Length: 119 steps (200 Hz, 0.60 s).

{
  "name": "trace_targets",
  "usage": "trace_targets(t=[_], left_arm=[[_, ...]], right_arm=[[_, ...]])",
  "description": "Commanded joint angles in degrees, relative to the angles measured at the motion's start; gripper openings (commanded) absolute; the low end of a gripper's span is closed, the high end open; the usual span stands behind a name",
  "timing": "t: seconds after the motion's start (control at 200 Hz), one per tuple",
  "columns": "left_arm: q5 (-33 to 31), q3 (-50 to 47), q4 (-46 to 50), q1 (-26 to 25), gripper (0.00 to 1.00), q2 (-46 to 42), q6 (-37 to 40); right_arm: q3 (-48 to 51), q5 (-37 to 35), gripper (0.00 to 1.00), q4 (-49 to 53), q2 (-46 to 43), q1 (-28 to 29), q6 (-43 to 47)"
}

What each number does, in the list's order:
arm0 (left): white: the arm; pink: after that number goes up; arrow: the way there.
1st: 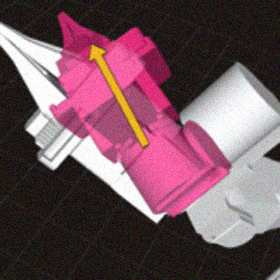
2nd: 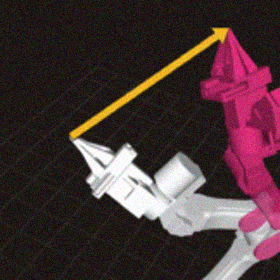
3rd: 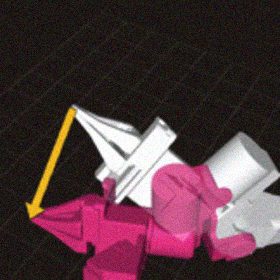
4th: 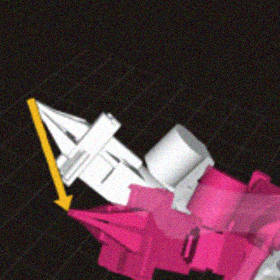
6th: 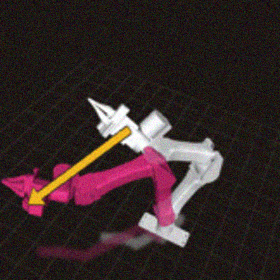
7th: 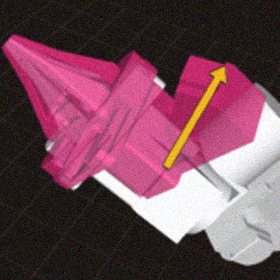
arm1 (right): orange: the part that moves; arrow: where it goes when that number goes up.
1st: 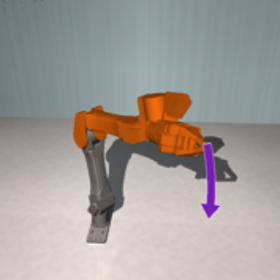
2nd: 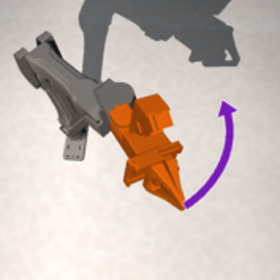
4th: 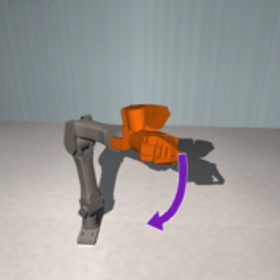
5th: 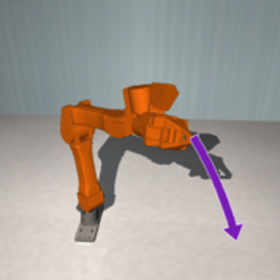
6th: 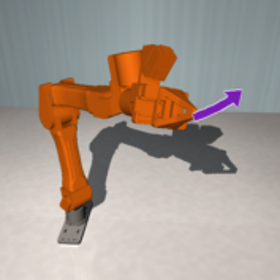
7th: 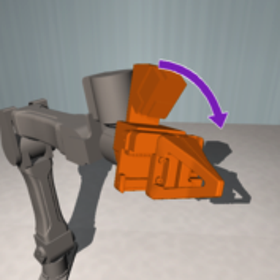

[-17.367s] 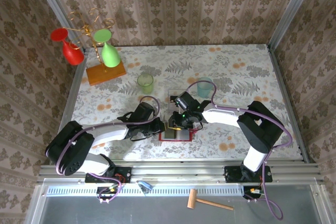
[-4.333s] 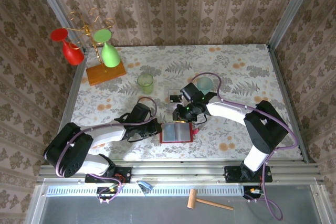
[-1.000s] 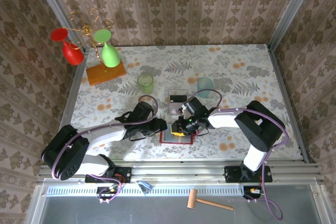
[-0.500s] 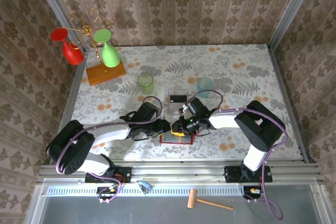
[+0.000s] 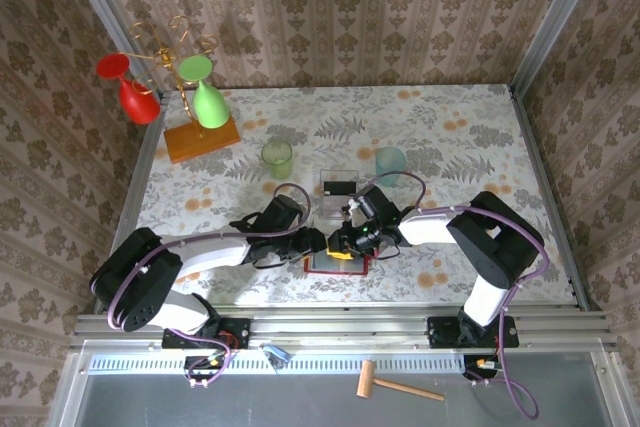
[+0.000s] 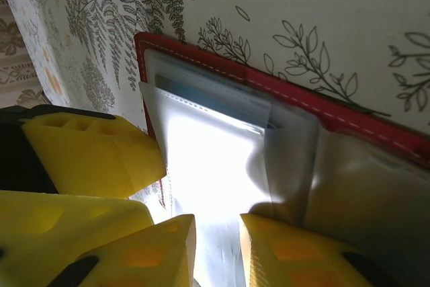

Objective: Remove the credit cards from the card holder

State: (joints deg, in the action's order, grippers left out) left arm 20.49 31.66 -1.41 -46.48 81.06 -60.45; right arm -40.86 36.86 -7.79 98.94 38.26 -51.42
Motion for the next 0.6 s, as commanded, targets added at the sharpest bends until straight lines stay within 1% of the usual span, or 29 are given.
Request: trace_targets(t=[0.0,0.32,0.59], left_arm=[[-0.5,1.3,1.4,-0.7,0.45,0.1,-0.6],[-0.3,2.0,0.6,-1.3,0.44,1.2,-0.8],[-0.8,1.7,-0.7,-1.4,0.31,0.4,-0.8]], right_arm=[[1.9,-2.7,0.25,3.2,1.4,-0.3,-0.3],[2.2,-2.6,0.25,3.1,1.2,-0.3,-0.2],[2.5,-2.4,0.25,2.7,0.4,-0.3,-0.3]])
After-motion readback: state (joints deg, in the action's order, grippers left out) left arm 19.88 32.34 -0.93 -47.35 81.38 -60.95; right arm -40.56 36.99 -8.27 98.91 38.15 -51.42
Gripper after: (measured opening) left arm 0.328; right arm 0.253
